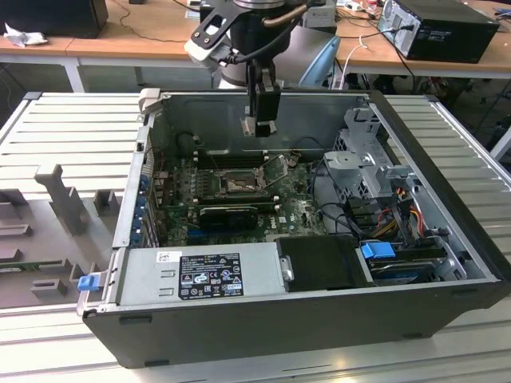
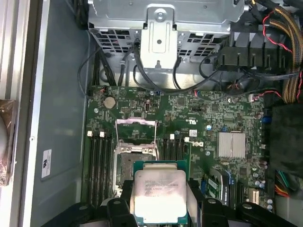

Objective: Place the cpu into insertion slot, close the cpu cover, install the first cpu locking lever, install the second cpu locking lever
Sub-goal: 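Place the cpu into insertion slot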

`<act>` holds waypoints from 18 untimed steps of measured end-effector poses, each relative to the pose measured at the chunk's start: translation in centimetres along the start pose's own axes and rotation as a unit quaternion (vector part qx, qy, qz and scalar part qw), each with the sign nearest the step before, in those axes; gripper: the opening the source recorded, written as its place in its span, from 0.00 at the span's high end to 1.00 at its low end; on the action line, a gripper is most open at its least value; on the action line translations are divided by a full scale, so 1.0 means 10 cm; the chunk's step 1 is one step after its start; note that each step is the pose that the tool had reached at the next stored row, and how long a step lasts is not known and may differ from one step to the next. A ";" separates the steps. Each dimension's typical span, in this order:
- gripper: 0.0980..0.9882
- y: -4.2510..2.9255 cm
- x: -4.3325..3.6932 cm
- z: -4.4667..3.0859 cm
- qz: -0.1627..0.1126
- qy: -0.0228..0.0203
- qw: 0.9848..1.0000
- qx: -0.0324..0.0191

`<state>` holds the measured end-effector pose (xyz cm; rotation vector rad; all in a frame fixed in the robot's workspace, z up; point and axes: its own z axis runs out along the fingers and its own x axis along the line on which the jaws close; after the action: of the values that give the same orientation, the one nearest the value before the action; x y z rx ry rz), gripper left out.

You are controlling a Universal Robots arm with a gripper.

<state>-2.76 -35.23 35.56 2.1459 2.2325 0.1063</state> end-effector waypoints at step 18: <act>0.52 -0.021 0.014 0.272 0.000 0.000 1.000 0.002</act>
<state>-2.76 -35.05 32.83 2.1478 2.2331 0.1020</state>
